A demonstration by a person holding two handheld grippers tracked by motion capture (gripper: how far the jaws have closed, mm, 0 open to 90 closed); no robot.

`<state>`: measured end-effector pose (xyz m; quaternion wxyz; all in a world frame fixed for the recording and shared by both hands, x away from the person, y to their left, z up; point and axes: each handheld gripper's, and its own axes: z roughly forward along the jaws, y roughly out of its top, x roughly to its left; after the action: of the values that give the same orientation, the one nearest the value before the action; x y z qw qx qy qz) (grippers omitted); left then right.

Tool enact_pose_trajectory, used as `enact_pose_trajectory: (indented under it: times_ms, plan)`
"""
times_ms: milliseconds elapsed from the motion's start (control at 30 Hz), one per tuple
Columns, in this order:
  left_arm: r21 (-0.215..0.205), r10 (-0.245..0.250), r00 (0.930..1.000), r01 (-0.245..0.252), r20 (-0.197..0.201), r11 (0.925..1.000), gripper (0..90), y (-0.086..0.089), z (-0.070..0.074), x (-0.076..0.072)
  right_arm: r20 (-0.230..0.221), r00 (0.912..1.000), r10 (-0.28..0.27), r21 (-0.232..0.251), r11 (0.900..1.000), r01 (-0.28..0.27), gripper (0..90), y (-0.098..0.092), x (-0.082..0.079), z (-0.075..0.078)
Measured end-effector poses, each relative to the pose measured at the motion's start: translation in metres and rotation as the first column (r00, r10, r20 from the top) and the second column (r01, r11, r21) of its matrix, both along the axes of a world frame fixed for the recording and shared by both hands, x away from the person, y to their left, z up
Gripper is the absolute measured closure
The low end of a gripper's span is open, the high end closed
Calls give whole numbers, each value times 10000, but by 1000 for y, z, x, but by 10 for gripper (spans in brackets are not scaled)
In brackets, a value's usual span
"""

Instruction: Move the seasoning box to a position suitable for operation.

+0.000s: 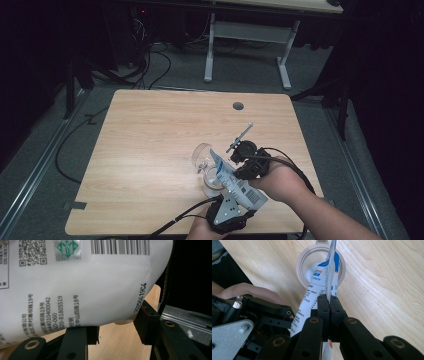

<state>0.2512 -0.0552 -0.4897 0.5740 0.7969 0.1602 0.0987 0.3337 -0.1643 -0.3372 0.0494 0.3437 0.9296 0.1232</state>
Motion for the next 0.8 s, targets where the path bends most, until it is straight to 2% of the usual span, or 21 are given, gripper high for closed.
enact_pose_trajectory:
  times_ms: [800]
  plan:
    - [-37, -14, 10000, 14, 54, 10000, 594, 0, 1, 0, 58, 10000, 47, 3, 10000, -47, 897, 0, -1, 1]
